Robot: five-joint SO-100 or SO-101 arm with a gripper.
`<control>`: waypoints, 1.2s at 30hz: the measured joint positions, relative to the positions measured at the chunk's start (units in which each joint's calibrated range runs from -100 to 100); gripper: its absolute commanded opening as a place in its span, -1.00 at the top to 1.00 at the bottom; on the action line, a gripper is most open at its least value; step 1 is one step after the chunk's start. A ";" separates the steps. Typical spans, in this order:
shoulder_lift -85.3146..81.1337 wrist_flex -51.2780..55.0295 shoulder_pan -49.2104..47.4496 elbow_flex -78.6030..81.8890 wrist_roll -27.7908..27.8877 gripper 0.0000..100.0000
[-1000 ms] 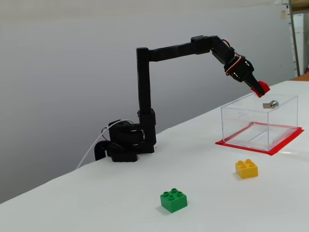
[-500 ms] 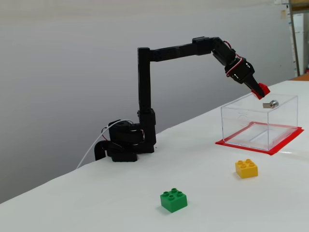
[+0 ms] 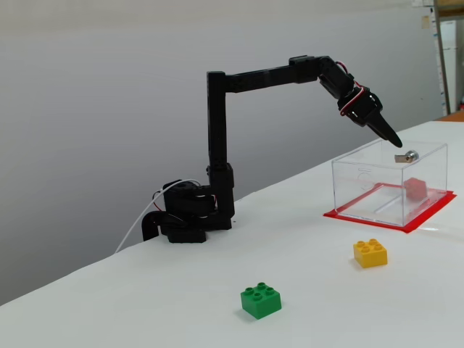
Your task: Pick the red lego brick and place it into the transparent box
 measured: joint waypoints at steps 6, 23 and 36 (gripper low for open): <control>0.00 0.00 0.00 0.00 0.00 0.30; 0.00 0.00 0.21 0.00 0.00 0.98; -8.88 0.00 7.48 0.00 0.00 0.98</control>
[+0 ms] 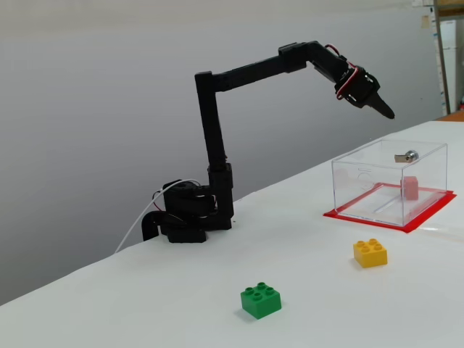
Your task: Pick the red lego brick and place it into the transparent box
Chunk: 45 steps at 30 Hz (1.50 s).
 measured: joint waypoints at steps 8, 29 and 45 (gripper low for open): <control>-7.70 0.00 8.65 0.00 0.00 0.98; -22.49 0.00 31.09 1.24 3.08 0.98; -50.15 0.00 52.46 32.83 3.42 0.98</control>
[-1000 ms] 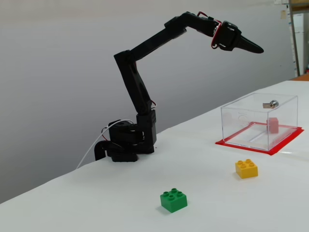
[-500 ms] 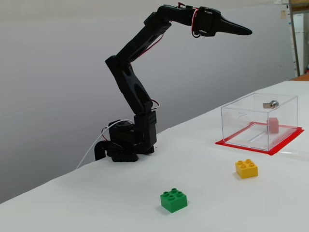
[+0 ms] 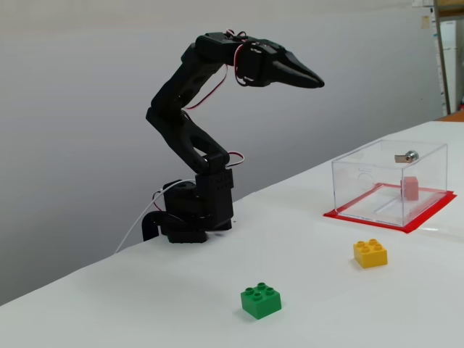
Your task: Pick the red lego brick and place it into the transparent box
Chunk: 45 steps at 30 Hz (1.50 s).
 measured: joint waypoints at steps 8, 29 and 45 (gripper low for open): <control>-11.75 0.00 6.84 15.36 0.00 0.98; -39.07 0.00 3.42 45.98 0.24 0.98; -45.50 -0.09 2.14 61.78 0.24 0.98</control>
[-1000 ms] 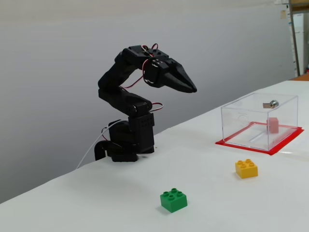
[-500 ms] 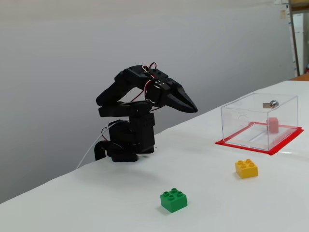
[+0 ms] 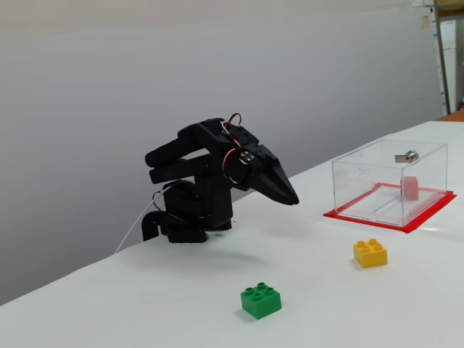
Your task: Pick the red lego brick and place it into the transparent box
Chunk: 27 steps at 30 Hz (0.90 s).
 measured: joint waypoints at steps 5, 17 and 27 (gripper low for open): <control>0.00 0.00 -0.11 4.32 0.00 0.98; 0.00 0.09 -1.82 8.74 -0.24 0.98; 0.00 3.26 -1.92 9.80 -0.24 0.98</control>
